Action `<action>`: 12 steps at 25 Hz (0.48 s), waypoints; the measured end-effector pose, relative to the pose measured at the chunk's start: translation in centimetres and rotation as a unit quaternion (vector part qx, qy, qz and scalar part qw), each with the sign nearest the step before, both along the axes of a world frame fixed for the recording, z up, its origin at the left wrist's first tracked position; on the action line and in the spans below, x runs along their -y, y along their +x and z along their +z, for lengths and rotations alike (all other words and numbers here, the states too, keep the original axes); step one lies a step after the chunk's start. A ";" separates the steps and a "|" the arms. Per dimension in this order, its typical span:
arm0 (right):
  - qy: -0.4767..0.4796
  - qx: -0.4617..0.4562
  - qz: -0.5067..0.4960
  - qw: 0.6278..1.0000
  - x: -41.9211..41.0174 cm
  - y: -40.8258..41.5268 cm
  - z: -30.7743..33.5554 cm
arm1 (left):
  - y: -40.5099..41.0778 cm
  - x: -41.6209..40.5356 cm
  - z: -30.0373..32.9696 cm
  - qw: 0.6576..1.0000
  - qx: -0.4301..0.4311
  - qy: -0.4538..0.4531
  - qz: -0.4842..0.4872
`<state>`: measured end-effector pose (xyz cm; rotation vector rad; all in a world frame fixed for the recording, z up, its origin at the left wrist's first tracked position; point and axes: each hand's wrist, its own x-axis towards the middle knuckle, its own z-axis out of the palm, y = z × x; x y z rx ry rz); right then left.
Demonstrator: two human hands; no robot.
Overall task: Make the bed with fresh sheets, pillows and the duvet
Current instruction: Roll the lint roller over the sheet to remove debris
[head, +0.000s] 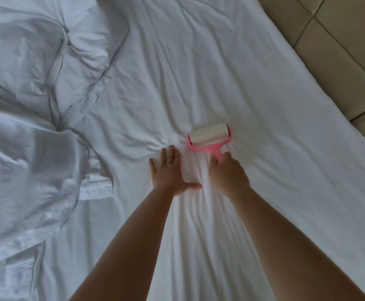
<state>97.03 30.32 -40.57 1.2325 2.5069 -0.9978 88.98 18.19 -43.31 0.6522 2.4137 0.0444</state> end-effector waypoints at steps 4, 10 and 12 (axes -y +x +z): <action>-0.006 -0.001 0.027 1.000 -2.6 -4.7 -0.6 | -3.0 -2.4 -0.9 0.998 -0.002 -0.060 -0.001; 0.015 -0.024 0.053 0.998 -4.6 -9.7 -2.7 | -7.6 -5.4 -2.3 0.998 0.005 -0.061 0.018; 0.029 -0.028 0.069 0.997 -5.1 -11.2 -3.0 | -8.2 -5.8 -2.9 0.998 -0.001 -0.065 0.021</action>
